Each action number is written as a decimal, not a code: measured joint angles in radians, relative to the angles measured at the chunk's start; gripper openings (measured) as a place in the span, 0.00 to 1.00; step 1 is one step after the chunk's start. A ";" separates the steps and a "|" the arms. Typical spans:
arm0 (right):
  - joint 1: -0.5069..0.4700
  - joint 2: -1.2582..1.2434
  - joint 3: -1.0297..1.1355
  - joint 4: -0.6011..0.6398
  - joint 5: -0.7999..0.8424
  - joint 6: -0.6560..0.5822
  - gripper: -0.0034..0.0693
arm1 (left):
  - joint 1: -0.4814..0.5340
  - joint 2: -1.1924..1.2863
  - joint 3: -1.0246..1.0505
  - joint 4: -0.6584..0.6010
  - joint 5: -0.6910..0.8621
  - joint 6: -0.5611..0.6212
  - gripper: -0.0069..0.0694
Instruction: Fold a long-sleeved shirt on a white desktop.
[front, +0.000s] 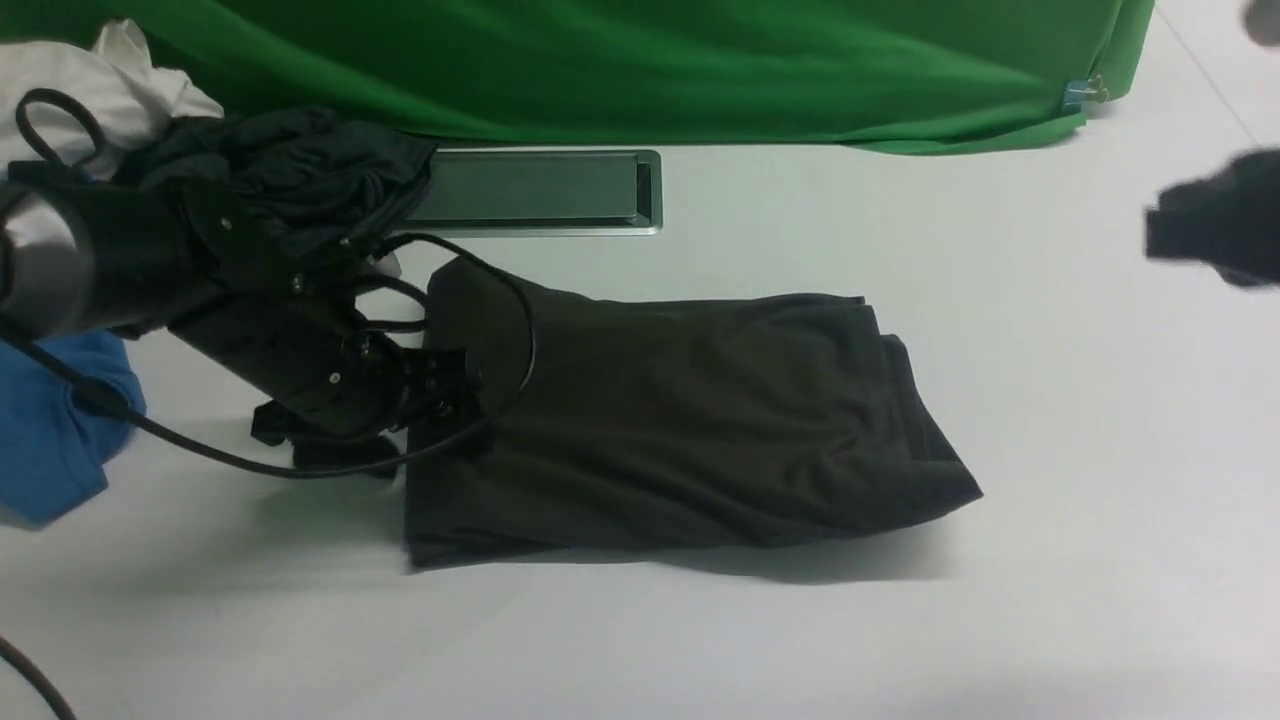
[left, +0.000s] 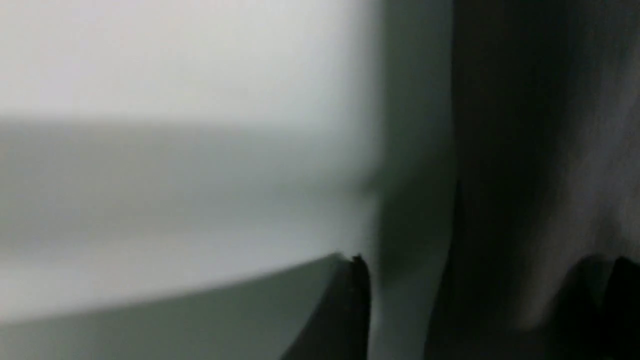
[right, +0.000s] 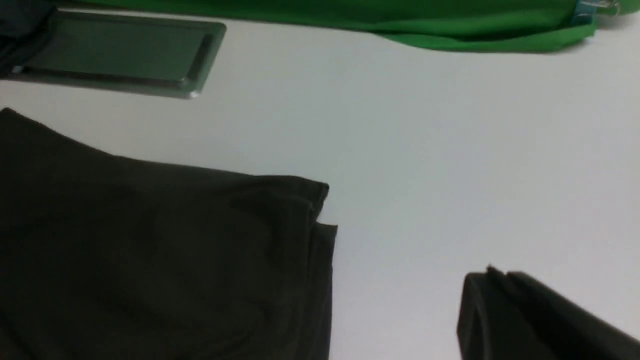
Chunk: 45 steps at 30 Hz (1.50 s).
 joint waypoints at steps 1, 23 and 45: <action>0.000 -0.054 0.052 0.000 -0.033 -0.016 0.07 | 0.000 -0.017 0.000 0.039 0.018 -0.027 0.98; 0.000 -0.756 0.594 0.000 -0.598 -0.149 0.13 | 0.000 -1.015 0.018 0.225 0.469 -0.121 0.70; 0.000 -0.756 0.595 0.002 -0.587 -0.148 0.20 | 0.000 -1.480 0.226 0.132 0.491 -0.031 0.11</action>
